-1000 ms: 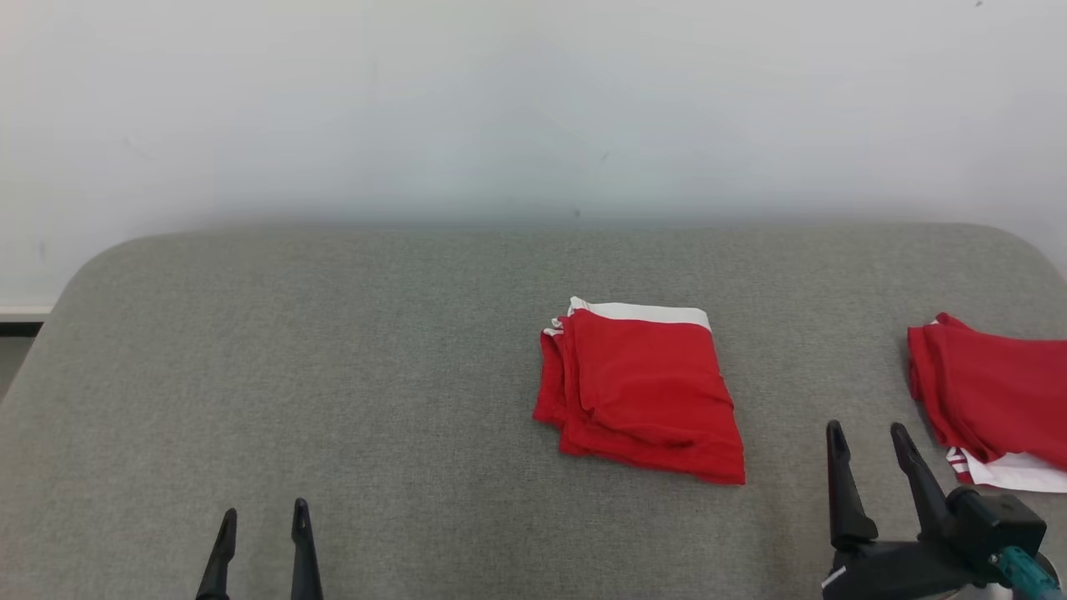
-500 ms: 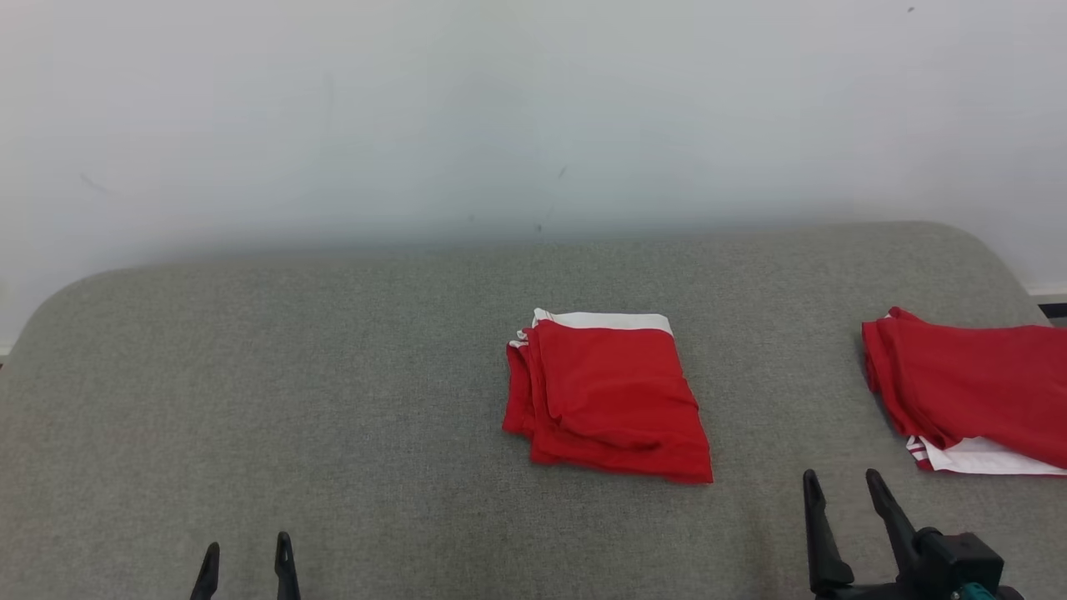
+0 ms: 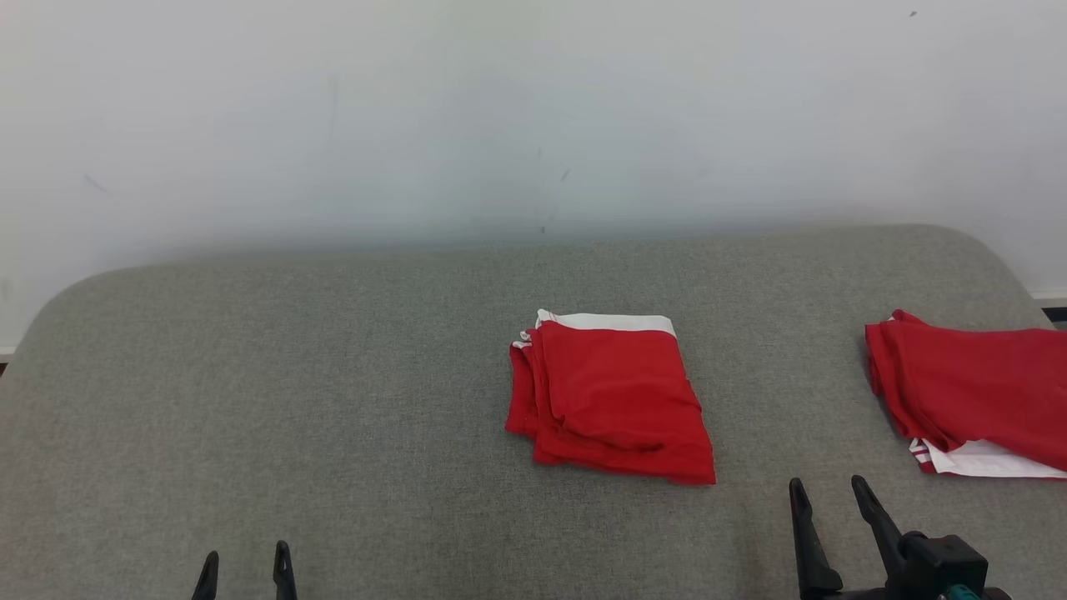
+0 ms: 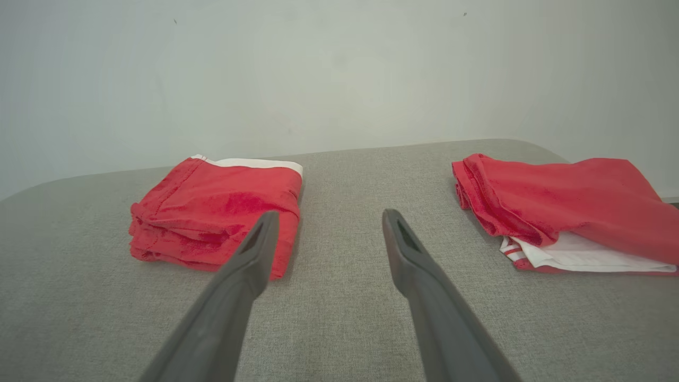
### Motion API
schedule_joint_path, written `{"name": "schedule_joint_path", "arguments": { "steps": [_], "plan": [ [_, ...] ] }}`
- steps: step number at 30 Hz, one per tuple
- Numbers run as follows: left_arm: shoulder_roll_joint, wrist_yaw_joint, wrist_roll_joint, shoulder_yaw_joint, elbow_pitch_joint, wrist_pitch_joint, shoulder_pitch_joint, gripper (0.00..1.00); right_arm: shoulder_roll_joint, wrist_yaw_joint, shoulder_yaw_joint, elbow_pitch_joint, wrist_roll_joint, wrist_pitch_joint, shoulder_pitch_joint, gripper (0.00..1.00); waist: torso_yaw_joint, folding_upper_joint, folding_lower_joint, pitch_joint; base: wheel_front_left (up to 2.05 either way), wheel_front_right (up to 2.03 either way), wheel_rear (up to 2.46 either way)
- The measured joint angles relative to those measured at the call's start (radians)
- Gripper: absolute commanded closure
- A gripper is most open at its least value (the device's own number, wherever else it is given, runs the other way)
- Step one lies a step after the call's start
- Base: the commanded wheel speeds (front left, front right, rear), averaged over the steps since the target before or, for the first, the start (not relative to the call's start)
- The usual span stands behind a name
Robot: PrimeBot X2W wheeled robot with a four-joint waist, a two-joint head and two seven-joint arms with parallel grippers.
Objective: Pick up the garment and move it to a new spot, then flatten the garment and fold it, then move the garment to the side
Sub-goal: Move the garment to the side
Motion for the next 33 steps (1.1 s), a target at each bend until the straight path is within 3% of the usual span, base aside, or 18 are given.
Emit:
{"name": "schedule_joint_path", "arguments": {
  "steps": [20,26,33],
  "plan": [
    [0.000,0.007,-0.004,-0.018,-0.002,0.000,-0.003,0.00,-0.001,0.000,0.001,-0.010,0.001,0.069,-0.015,0.00,0.015,0.0001,0.0001,0.023,0.00,0.00,0.00],
    [0.000,0.008,-0.007,-0.033,-0.003,0.000,-0.004,0.00,-0.020,0.000,-0.016,-0.030,0.081,0.356,-0.114,0.00,0.033,0.0000,0.0001,0.031,0.00,0.00,0.00],
    [0.000,0.012,-0.022,-0.059,-0.004,0.000,-0.013,0.00,-0.015,0.000,-0.069,-0.040,0.091,0.817,-0.316,0.00,0.067,0.0001,0.0002,0.047,0.00,0.00,0.00]
  ]
}}
